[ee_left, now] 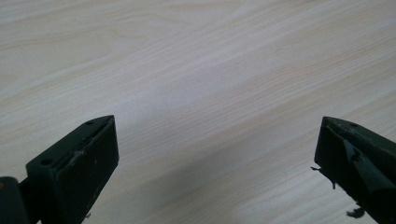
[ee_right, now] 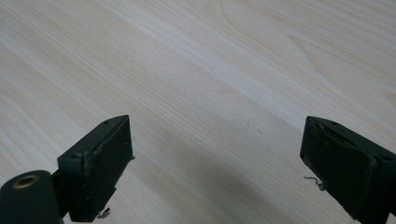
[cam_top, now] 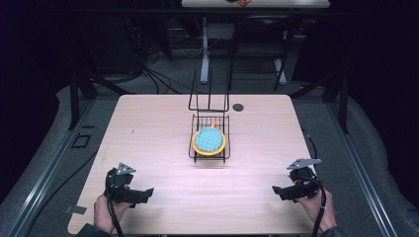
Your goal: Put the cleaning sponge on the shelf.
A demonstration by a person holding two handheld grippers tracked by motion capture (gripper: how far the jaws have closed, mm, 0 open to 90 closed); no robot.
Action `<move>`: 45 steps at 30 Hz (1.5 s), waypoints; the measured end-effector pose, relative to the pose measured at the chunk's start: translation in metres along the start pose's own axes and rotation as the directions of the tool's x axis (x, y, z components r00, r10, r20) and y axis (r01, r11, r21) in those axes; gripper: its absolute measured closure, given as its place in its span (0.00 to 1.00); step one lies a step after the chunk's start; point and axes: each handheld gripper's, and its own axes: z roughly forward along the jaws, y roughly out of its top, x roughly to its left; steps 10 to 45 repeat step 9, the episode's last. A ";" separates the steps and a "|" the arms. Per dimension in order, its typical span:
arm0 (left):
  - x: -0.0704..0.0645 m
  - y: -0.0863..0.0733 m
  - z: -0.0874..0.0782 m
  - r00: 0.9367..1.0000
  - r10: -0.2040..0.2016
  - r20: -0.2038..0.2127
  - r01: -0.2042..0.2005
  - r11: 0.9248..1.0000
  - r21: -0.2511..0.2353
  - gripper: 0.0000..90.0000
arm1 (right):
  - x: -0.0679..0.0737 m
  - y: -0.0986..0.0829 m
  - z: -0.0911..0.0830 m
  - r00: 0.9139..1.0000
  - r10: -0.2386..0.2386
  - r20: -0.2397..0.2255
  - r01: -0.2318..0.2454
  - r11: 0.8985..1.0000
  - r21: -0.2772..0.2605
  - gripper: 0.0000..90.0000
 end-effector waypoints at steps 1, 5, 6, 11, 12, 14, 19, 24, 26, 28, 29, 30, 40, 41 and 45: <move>0.000 0.000 0.000 1.000 0.000 0.000 0.000 1.000 0.000 0.00 | 0.000 0.000 0.000 1.000 0.000 0.000 0.000 1.000 0.000 0.10; 0.004 0.001 0.002 1.000 -0.001 0.005 0.001 1.000 0.000 0.00 | 0.000 -0.001 0.003 1.000 -0.003 -0.003 0.003 1.000 0.010 0.09; 0.005 0.000 0.003 1.000 -0.004 0.008 0.004 1.000 0.001 0.00 | 0.000 -0.001 0.003 1.000 -0.003 -0.003 0.003 1.000 0.010 0.09; 0.007 0.000 0.007 1.000 -0.001 0.006 0.001 1.000 0.014 0.00 | -0.001 -0.002 0.005 1.000 -0.002 -0.007 0.002 1.000 0.023 0.08; 0.007 0.000 0.007 1.000 -0.001 0.006 0.001 1.000 0.014 0.00 | -0.001 -0.002 0.005 1.000 -0.002 -0.007 0.002 1.000 0.023 0.08; 0.007 0.000 0.007 1.000 -0.001 0.006 0.001 1.000 0.014 0.00 | -0.001 -0.002 0.005 1.000 -0.002 -0.007 0.002 1.000 0.023 0.08; 0.007 0.000 0.007 1.000 -0.001 0.006 0.001 1.000 0.014 0.00 | -0.001 -0.002 0.005 1.000 -0.002 -0.007 0.002 1.000 0.023 0.08; 0.007 0.000 0.007 1.000 -0.001 0.006 0.001 1.000 0.014 0.00 | -0.001 -0.002 0.005 1.000 -0.002 -0.007 0.002 1.000 0.023 0.08; 0.007 0.000 0.007 1.000 -0.001 0.006 0.001 1.000 0.014 0.00 | -0.001 -0.002 0.005 1.000 -0.002 -0.007 0.002 1.000 0.023 0.08; 0.007 0.000 0.007 1.000 -0.001 0.006 0.001 1.000 0.014 0.00 | -0.001 -0.002 0.005 1.000 -0.002 -0.007 0.002 1.000 0.023 0.08; 0.007 0.000 0.007 1.000 -0.001 0.006 0.001 1.000 0.014 0.00 | -0.001 -0.002 0.005 1.000 -0.002 -0.007 0.002 1.000 0.023 0.08; 0.007 0.000 0.007 1.000 -0.001 0.006 0.001 1.000 0.014 0.00 | -0.001 -0.002 0.005 1.000 -0.002 -0.007 0.002 1.000 0.023 0.08; 0.007 0.000 0.007 1.000 -0.001 0.006 0.001 1.000 0.014 0.00 | -0.001 -0.002 0.005 1.000 -0.002 -0.007 0.002 1.000 0.023 0.08; 0.007 0.000 0.007 1.000 -0.001 0.006 0.001 1.000 0.014 0.00 | -0.001 -0.002 0.005 1.000 -0.002 -0.007 0.002 1.000 0.023 0.08; 0.007 0.000 0.007 1.000 -0.001 0.006 0.001 1.000 0.014 0.00 | -0.001 -0.002 0.005 1.000 -0.002 -0.007 0.002 1.000 0.023 0.08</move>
